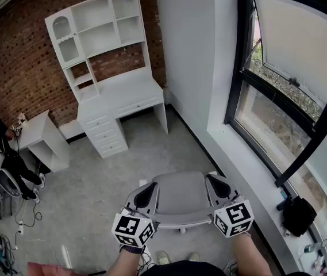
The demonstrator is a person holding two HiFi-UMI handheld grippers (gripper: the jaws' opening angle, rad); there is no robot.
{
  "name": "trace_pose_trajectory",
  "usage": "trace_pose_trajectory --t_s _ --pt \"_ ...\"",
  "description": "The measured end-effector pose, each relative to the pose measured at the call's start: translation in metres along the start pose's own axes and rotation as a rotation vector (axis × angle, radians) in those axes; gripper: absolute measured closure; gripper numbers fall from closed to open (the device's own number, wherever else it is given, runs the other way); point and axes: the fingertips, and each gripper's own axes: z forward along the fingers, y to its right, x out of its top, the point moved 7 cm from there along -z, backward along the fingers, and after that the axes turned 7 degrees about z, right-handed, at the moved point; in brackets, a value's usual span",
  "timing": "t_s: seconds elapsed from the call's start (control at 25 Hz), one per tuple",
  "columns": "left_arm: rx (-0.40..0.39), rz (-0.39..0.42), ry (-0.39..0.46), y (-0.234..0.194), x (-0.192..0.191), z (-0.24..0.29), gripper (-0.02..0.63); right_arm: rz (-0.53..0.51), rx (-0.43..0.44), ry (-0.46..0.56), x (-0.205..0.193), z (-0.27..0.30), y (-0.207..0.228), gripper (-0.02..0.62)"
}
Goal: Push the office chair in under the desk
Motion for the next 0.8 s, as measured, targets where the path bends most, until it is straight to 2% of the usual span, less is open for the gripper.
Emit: trace_pose_trajectory --t_s 0.48,0.6,0.8 --pt "0.007 -0.001 -0.007 0.0 -0.003 0.0 0.6 0.026 0.018 -0.008 -0.004 0.001 0.0 0.592" --pt "0.006 0.0 -0.014 -0.001 -0.017 -0.004 0.6 0.069 0.023 -0.013 -0.013 -0.003 0.001 0.592" --pt "0.067 -0.002 -0.074 -0.02 -0.057 -0.006 0.598 0.102 -0.037 -0.057 -0.035 -0.005 0.016 0.591"
